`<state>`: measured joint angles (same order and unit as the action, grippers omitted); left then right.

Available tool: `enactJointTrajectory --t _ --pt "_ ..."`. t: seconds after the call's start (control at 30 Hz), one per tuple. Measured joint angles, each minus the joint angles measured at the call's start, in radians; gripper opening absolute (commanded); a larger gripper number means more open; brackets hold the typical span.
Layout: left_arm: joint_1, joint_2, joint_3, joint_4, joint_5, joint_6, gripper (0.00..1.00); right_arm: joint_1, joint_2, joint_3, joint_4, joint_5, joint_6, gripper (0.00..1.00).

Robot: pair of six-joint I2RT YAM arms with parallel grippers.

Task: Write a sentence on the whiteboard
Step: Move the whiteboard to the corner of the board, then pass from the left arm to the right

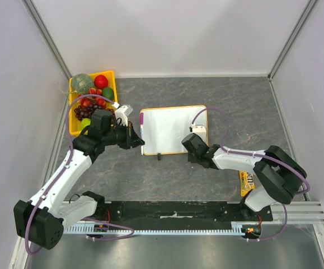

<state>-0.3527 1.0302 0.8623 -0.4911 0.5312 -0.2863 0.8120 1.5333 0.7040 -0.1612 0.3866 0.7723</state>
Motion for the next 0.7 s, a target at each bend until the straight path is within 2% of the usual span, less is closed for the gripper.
enactJointTrajectory --t 0.07,0.47,0.7 --pt "0.000 0.000 0.000 0.000 0.001 0.000 0.02 0.006 -0.001 0.000 -0.008 0.007 0.005 0.09" --pt "0.004 0.000 0.000 0.000 0.003 0.000 0.02 0.034 -0.021 0.010 -0.084 -0.006 -0.003 0.67" --pt "0.005 0.000 0.000 0.000 0.004 0.000 0.02 0.036 -0.077 0.008 -0.233 -0.055 -0.027 0.86"
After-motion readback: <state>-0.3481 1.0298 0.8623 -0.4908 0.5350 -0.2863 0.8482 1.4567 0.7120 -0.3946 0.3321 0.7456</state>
